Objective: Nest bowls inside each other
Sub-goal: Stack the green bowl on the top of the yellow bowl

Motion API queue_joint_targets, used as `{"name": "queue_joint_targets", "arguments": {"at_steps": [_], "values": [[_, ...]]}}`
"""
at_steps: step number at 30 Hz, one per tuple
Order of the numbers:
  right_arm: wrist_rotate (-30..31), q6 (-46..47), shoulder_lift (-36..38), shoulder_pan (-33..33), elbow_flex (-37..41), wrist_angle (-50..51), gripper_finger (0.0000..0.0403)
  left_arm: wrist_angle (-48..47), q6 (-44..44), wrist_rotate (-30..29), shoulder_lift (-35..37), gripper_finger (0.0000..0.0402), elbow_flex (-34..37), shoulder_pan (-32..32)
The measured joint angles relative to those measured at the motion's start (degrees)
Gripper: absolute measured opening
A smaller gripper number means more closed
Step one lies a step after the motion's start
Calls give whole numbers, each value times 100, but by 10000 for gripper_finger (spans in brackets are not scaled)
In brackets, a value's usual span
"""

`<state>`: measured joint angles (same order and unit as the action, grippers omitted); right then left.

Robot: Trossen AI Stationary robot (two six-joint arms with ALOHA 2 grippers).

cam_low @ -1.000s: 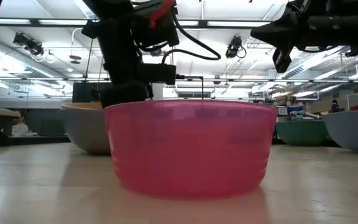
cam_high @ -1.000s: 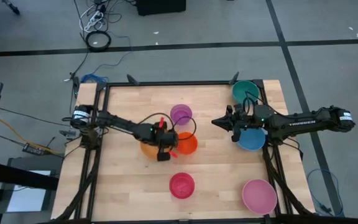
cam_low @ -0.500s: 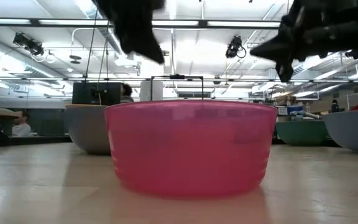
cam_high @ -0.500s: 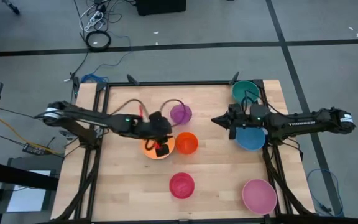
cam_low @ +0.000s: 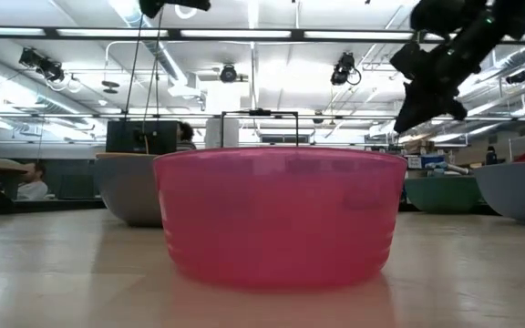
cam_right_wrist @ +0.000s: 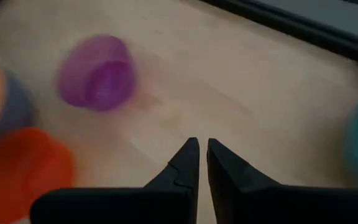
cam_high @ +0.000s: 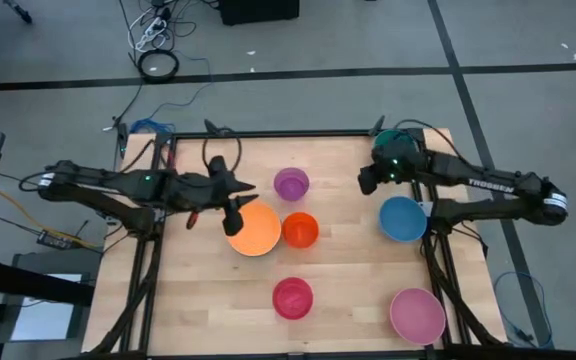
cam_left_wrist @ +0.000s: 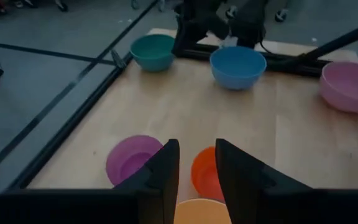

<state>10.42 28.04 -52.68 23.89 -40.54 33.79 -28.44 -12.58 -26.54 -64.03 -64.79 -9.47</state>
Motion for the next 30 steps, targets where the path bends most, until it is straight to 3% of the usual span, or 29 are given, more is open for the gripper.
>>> {"name": "queue_joint_targets", "arguments": {"at_steps": [6, 14, 30], "values": [[91, -238, -1174, 295, -898, 1066, 54, -102, 18, -54, 117, 113, 0, 0], [876, -144, -2516, 671, -1592, 2159, 126, -368, -333, 17, 311, 113, 0, -13], [922, -211, -3262, 1630, -1663, 2469, 137, -680, -263, -241, 1163, 113, 0, -157]]}}
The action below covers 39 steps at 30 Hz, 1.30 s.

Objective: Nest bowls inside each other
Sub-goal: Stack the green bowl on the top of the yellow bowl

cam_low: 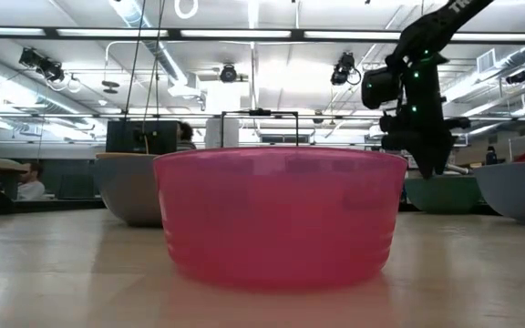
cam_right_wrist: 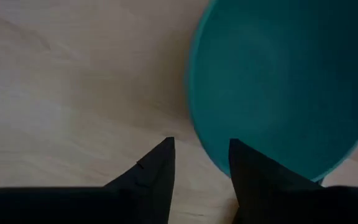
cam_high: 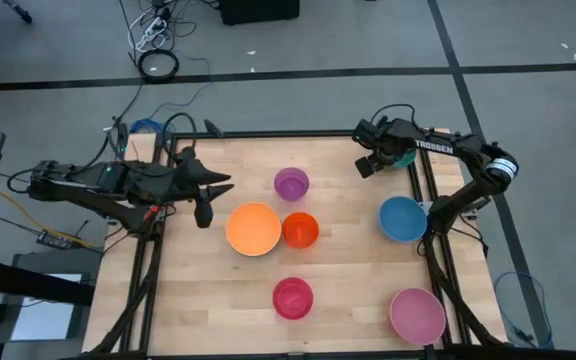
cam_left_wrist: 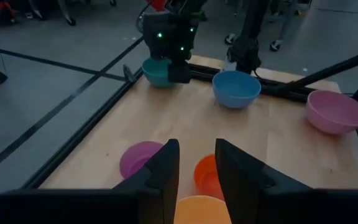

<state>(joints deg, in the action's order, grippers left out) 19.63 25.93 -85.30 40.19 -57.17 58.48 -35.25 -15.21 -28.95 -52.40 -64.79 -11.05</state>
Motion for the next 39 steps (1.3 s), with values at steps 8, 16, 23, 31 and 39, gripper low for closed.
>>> {"name": "queue_joint_targets", "arguments": {"at_steps": [8, 16, 23, 31, 39], "values": [[-254, -165, 2, 303, 0, -169, 129, -87, 11, 0, 26, 113, 0, 0], [-720, -219, 2, 358, 228, -412, 101, -153, 16, 0, 68, 113, 0, 0], [-892, -270, 4, 336, 372, -501, 49, -170, 16, 0, 131, 113, 0, 0], [-914, -486, 4, 290, 372, -502, 2, -170, 19, 2, 157, 113, 0, 0], [-945, -376, 5, -472, 295, -573, 1, -183, 20, 2, 183, 113, 0, 0]]}}
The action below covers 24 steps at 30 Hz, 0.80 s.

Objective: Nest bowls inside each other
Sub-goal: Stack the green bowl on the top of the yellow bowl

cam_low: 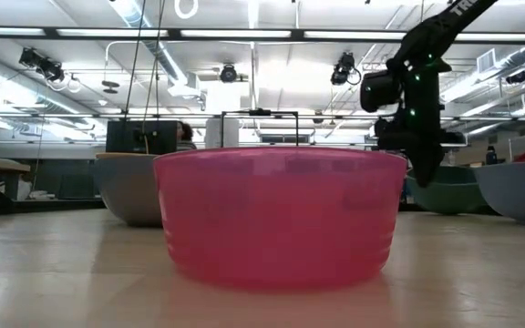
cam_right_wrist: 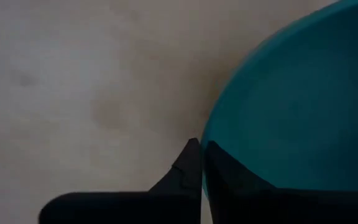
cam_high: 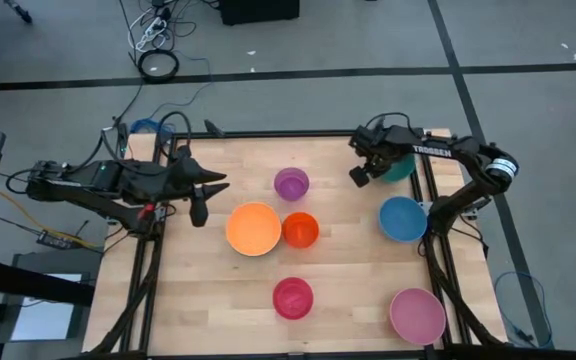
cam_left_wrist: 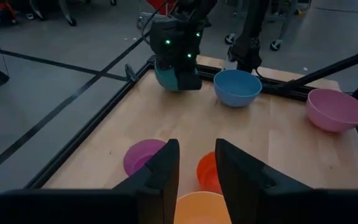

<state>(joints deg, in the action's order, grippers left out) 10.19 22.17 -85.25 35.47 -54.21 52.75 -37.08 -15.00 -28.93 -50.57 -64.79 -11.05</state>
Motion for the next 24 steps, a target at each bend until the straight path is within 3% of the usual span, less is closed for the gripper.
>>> {"name": "queue_joint_targets", "arguments": {"at_steps": [11, 16, 24], "values": [[206, 383, 2, -1982, -1639, 423, 0, -71, 22, -178, 43, 113, 0, 7], [155, 389, -44, -3030, -2481, 141, 0, -222, 6, -388, 42, 113, 0, 7], [-7, 105, -1138, -4325, -3888, -206, 0, -235, 4, -444, 112, 113, 0, 17]]}}
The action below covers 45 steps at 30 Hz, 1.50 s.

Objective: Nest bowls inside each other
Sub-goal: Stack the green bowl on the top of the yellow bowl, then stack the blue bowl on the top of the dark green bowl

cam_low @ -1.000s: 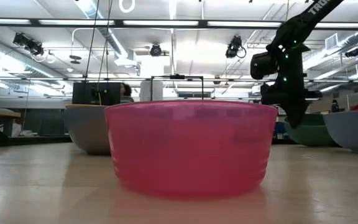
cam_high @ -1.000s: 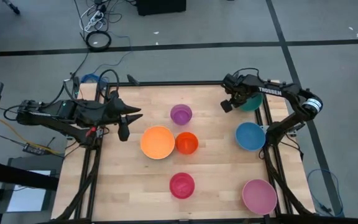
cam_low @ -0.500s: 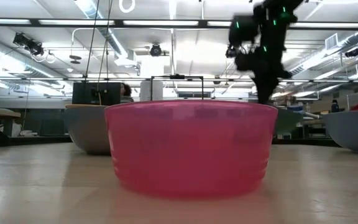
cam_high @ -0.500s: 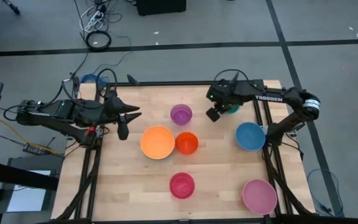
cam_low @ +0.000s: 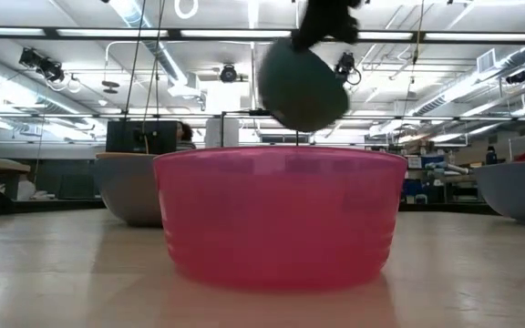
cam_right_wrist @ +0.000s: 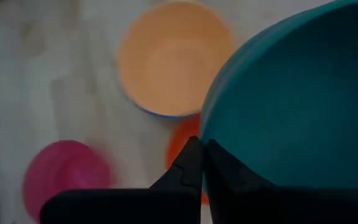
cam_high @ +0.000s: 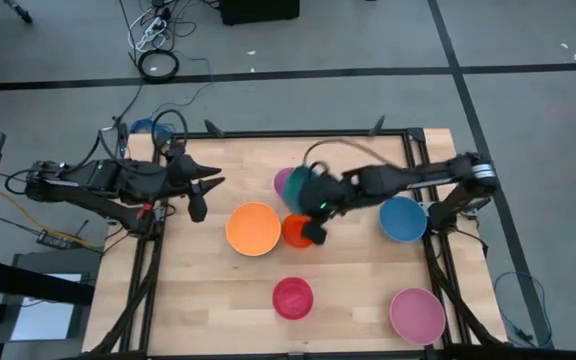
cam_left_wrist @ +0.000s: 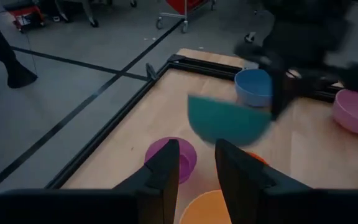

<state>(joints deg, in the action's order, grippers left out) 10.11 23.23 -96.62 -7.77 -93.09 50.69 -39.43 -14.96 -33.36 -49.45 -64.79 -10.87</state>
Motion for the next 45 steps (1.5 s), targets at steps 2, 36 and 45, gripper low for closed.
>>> {"name": "queue_joint_targets", "arguments": {"at_steps": [2, 36, 45], "values": [[-99, -214, -471, -148, -529, 34, 0, 1, -5, 0, 85, 113, 0, 0], [-894, -798, -3459, -122, -4014, 1471, 159, -386, -225, 212, 791, 113, -2, 0], [634, 178, -2357, -401, -3778, 3310, 184, -405, -227, 244, 791, 113, -2, 0]]}}
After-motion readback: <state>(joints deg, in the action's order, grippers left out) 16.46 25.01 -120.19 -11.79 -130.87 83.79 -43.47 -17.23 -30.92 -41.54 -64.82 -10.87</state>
